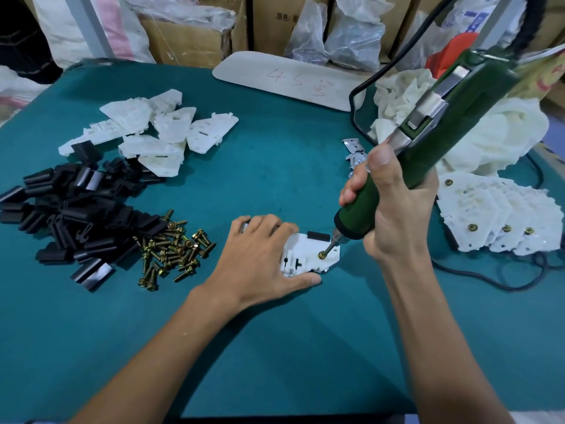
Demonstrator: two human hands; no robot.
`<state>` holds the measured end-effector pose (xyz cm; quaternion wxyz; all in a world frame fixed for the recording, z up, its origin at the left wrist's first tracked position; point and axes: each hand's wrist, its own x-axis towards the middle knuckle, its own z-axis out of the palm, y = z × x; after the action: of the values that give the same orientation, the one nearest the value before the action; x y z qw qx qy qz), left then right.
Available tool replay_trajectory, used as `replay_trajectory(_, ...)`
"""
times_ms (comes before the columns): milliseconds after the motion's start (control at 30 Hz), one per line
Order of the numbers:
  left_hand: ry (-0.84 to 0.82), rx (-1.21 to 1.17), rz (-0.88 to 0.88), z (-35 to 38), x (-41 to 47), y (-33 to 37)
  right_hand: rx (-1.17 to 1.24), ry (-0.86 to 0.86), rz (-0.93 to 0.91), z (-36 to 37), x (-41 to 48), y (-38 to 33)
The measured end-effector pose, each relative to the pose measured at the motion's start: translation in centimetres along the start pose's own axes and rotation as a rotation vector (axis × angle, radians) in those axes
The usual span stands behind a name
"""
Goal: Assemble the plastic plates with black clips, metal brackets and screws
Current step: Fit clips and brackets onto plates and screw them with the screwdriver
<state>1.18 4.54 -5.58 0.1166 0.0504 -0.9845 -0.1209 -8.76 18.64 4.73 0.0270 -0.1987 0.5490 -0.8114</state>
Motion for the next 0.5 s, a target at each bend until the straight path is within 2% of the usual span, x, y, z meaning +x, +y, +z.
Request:
replay_trajectory(300,0.004,-0.006,-0.037,0.0,0.0,0.2,-0.142,0.002,-0.124,1.0,-0.1,1.4)
replay_trajectory(500,0.019,-0.018,-0.051,0.0,-0.1,0.3,-0.179,-0.012,-0.130,1.2,-0.1,1.8)
